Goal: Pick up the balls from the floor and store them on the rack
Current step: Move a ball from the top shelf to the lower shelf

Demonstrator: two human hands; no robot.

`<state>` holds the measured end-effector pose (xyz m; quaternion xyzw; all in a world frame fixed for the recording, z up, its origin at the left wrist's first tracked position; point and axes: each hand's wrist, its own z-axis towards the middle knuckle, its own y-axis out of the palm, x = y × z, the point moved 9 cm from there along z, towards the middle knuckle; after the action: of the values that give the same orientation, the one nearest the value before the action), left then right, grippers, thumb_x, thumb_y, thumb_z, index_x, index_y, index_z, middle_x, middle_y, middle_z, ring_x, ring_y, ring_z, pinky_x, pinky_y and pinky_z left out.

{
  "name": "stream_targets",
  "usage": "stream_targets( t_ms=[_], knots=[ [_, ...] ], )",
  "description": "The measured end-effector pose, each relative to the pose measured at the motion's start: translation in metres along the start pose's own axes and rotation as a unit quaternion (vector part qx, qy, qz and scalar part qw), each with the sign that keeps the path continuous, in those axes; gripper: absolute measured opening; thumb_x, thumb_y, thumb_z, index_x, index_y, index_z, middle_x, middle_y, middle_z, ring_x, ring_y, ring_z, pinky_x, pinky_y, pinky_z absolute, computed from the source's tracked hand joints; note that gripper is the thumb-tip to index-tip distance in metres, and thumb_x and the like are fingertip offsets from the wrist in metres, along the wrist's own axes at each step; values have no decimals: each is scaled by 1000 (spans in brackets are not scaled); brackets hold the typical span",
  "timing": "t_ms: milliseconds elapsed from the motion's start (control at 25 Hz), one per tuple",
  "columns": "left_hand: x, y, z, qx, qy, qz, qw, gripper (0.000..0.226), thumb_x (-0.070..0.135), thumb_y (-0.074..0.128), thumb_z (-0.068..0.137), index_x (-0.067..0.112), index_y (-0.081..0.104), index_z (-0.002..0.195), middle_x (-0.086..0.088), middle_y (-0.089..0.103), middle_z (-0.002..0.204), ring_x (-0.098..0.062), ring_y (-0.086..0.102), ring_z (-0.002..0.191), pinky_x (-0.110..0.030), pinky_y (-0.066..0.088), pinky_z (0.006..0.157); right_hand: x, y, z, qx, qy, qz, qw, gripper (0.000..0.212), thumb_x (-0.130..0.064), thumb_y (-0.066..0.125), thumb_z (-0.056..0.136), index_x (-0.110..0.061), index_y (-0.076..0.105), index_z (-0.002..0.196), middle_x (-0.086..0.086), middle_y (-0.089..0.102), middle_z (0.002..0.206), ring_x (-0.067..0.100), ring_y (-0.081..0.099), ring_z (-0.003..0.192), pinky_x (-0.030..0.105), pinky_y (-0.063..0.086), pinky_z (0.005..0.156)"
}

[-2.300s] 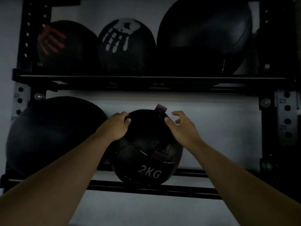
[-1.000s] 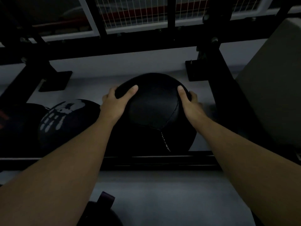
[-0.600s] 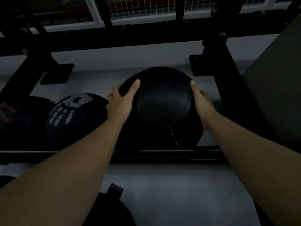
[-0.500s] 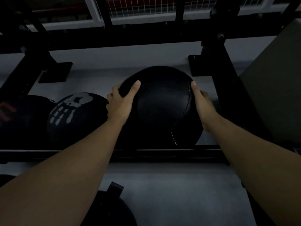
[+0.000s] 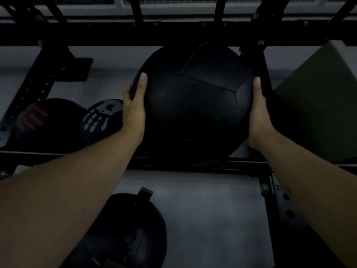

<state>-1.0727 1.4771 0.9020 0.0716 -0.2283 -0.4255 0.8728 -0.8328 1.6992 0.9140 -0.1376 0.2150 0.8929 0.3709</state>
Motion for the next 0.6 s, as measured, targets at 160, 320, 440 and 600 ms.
stream_targets(
  t_ms=[160, 320, 440, 600],
  knots=[
    [21, -2, -38, 19, -3, -30, 999, 99, 84, 65, 72, 29, 53, 154, 0, 65, 149, -21, 63, 135, -46, 49, 118, -21, -22, -44, 13, -24, 23, 999, 83, -82, 52, 79, -33, 52, 146, -5, 67, 137, 17, 66, 122, 44, 54, 106],
    [29, -6, -89, 49, -30, -43, 997, 97, 85, 69, 69, 31, 59, 150, 0, 70, 143, -23, 67, 131, -46, 51, 115, -42, -44, -86, 21, -18, 34, 999, 72, -75, 54, 86, -33, 52, 144, -6, 66, 136, 15, 65, 123, 43, 52, 107],
    [36, -13, -126, 87, -50, -49, 994, 93, 81, 72, 69, 30, 63, 145, 0, 73, 139, -21, 69, 128, -43, 52, 113, -52, -59, -114, 24, 17, 28, 999, 70, -74, 57, 85, -33, 55, 143, -5, 68, 134, 18, 66, 121, 44, 54, 106],
    [26, -28, -194, 123, -102, -34, 987, 91, 81, 75, 65, 30, 64, 140, 4, 74, 133, -17, 71, 122, -42, 55, 111, -35, -83, -170, 32, 69, 25, 997, 66, -76, 59, 81, -38, 60, 134, -10, 70, 128, 11, 68, 115, 35, 56, 98]
  ],
)
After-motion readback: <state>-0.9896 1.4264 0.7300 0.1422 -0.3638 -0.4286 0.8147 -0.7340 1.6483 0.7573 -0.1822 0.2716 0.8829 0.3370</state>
